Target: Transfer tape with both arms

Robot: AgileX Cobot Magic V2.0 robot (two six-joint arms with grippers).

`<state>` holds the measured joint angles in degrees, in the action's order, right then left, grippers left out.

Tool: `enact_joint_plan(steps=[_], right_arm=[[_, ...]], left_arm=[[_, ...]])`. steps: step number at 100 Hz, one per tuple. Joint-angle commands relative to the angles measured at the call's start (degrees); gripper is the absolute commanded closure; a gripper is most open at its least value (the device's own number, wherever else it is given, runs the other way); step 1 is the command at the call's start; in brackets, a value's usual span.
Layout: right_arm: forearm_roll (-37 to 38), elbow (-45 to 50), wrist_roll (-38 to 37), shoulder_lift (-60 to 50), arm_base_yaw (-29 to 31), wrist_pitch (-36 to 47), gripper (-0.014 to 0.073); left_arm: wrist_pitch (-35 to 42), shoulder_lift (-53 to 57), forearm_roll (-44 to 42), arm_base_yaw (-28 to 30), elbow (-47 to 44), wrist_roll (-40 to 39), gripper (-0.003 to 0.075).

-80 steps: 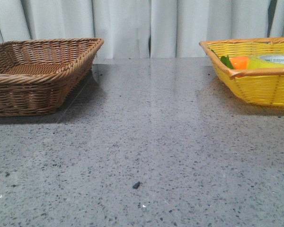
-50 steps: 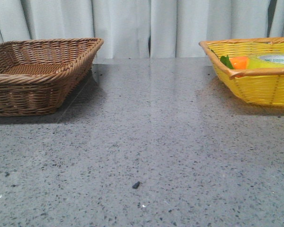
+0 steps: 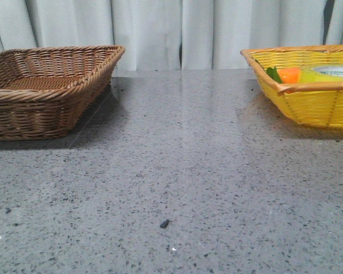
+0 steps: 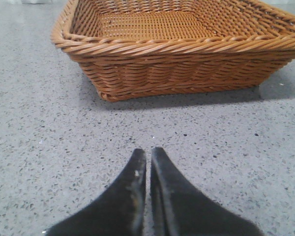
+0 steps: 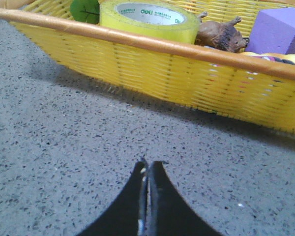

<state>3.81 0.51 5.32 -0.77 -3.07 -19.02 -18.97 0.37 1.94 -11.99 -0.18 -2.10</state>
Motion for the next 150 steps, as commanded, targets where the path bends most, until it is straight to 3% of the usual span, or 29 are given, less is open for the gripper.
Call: enact_joint_plan(steps=[1, 93, 139, 150], right_arm=[[-0.06, 1.30, 0.25, -1.01, 0.23, 1.31, 0.0662], [1.15, 1.30, 0.25, -1.01, 0.23, 2.42, 0.0662], [2.65, 1.30, 0.25, -1.01, 0.23, 18.55, 0.0662], [0.76, 1.30, 0.14, -1.01, 0.23, 20.74, 0.0662]], left_arm=[[2.90, 1.56, 0.57, -0.02, -0.49, -0.42, 0.0741], [3.03, 1.56, 0.33, -0.02, -0.49, -0.42, 0.0741], [4.73, 1.56, -0.90, -0.02, -0.49, -0.01, 0.0741], [9.25, 1.56, 5.83, -0.02, -0.49, -0.01, 0.0741]])
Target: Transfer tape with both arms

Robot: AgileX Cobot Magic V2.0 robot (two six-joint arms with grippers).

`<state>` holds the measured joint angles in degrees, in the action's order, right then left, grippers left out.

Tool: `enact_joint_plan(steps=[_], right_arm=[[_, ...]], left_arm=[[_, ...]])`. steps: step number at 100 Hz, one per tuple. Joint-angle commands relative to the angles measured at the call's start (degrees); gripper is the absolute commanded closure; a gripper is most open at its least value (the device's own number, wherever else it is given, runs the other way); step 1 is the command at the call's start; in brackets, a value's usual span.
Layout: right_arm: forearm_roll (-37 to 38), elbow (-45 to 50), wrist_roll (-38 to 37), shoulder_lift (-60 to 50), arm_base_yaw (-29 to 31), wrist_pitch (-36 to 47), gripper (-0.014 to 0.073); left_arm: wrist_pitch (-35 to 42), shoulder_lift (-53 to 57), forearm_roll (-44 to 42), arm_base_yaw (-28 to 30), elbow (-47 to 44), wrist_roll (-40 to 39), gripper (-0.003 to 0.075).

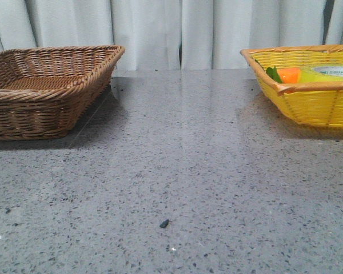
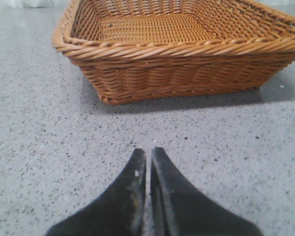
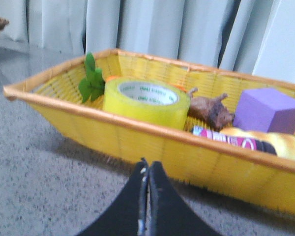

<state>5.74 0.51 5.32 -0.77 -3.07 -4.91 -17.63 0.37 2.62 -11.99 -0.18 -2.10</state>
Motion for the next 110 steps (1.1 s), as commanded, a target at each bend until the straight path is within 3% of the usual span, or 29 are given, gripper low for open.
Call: enact_joint_plan(steps=[1, 13, 30, 47, 64, 69, 76, 81, 88, 100, 110], right_arm=[[-1.40, 1.30, 0.14, -1.01, 0.23, 6.66, 0.0662], [-7.17, 1.30, 0.14, -1.01, 0.23, 6.46, 0.0662], [-23.05, 1.30, 0.14, -1.01, 0.23, 5.69, 0.0662], [-42.89, -0.91, -2.48, -1.01, 0.23, 11.45, 0.0662], [-37.12, -12.94, -0.18, 2.69, 0.23, 2.34, 0.0658], [-33.15, -18.54, 0.50, 6.20, 0.23, -2.74, 0.0658], [-28.51, -26.01, 0.50, 13.06, 0.23, -9.99, 0.0641], [-26.79, -31.52, 0.65, 18.52, 0.23, -15.78, 0.0589], [-26.30, -39.33, 2.40, 26.75, 0.23, -22.22, 0.0465], [-26.30, -51.44, 3.47, 40.26, 0.23, -30.83, 0.0214], [-25.97, -60.12, 4.83, 49.16, 0.23, -36.98, 0.0158]], left_arm=[[8.19, 1.56, 6.17, -0.02, -0.49, -0.01, 0.0741], [11.51, 1.56, 25.22, -0.02, -0.49, -0.01, 0.0741], [14.64, 1.56, 28.32, -0.02, -0.49, -0.01, 0.0741], [18.68, 1.56, 36.14, -0.02, 0.65, -0.01, 0.0741], [10.05, -2.04, 21.60, -0.14, 11.18, 2.10, 0.0726], [6.08, -5.20, 16.51, -0.14, 15.41, 2.10, 0.0675], [1.30, -10.23, 11.21, -0.14, 21.56, 2.10, 0.0537], [-1.76, -14.16, 9.03, -0.14, 25.65, 2.10, 0.0407], [-4.70, -19.61, 8.57, -0.14, 30.77, 2.10, 0.0307], [-5.32, -27.11, 8.68, -0.14, 36.16, 2.10, 0.0300], [-5.32, -31.08, 9.00, -0.14, 37.36, 2.10, 0.0326]])
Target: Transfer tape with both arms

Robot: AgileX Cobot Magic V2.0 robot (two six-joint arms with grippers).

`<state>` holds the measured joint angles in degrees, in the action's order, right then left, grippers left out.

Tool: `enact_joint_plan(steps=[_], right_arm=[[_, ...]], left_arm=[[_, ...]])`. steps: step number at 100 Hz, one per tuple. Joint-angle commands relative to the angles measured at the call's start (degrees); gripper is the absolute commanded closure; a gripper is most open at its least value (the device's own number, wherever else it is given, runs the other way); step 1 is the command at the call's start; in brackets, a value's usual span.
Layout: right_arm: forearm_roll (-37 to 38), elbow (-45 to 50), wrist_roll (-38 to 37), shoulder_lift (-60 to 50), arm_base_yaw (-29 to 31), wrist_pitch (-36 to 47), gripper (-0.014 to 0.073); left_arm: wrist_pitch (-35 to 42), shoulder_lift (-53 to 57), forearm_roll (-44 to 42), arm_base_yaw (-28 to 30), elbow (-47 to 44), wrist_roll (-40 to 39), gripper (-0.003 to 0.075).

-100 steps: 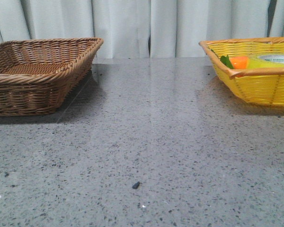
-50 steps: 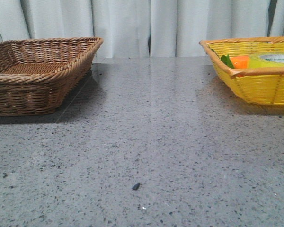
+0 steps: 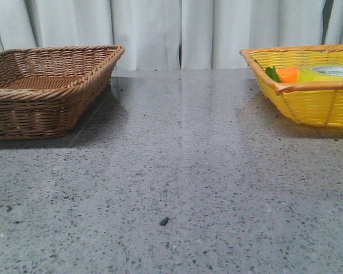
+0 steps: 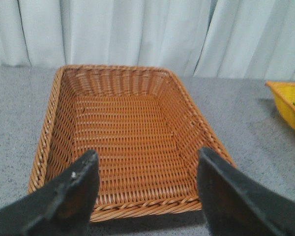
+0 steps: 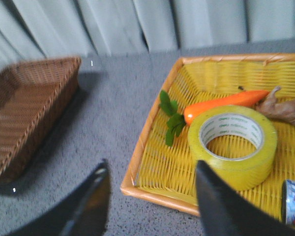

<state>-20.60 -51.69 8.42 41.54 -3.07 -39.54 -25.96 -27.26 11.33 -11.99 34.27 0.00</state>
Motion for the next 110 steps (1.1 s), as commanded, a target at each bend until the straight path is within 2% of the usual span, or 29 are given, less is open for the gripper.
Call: enact_joint_plan(steps=[1, 20, 34, 51, 83, 87, 92, 98, 102, 105, 110], right_arm=[[0.37, -9.08, 1.73, 7.45, 0.23, -2.83, 0.0159], [3.64, -23.43, 1.52, 23.46, 0.23, -18.12, 0.0160], [8.69, -30.73, -0.72, 34.37, 0.23, -25.13, 0.0160], [10.34, -33.30, -1.40, 43.38, 0.23, -22.09, 0.0160], [10.34, -33.30, -1.40, 52.91, 0.23, -16.99, 0.0162], [10.34, -33.30, -1.40, 53.48, 0.23, -16.40, 0.0189], [10.69, -33.30, -1.40, 54.12, 0.23, -15.93, 0.0267], [11.34, -33.30, -1.40, 54.52, 0.23, -16.07, 0.0419], [12.04, -33.30, -1.40, 54.52, 0.23, -16.42, 0.0594], [12.16, -33.30, -1.54, 54.52, 0.23, -16.36, 0.0666], [12.16, -33.71, -1.54, 53.92, 0.23, -16.45, 0.0646]], left_arm=[[3.01, -3.78, 0.43, -0.14, 2.91, 0.00, 0.0328], [2.25, -4.74, 1.71, -0.14, 2.91, 0.00, 0.0394], [1.79, -4.74, 2.44, -0.14, 2.91, 0.00, 0.0408], [1.79, -4.74, 2.81, -0.14, 2.91, 0.00, 0.0408], [-0.84, -4.74, 2.81, -0.14, 2.91, 0.00, 0.0408], [-0.94, -4.74, 2.81, -0.14, 2.91, 0.00, 0.0408], [-0.94, -4.74, 2.81, -0.14, 2.91, 0.00, 0.0408], [-0.94, -4.74, 2.81, -0.14, 2.91, 0.00, 0.0408], [-0.94, -4.74, 2.81, -0.14, 2.91, 0.00, 0.0408], [-0.94, -4.74, 2.81, -0.14, 2.91, 0.00, 0.0408], [-0.94, -4.74, 2.81, -0.14, 2.91, 0.00, 0.0408]])
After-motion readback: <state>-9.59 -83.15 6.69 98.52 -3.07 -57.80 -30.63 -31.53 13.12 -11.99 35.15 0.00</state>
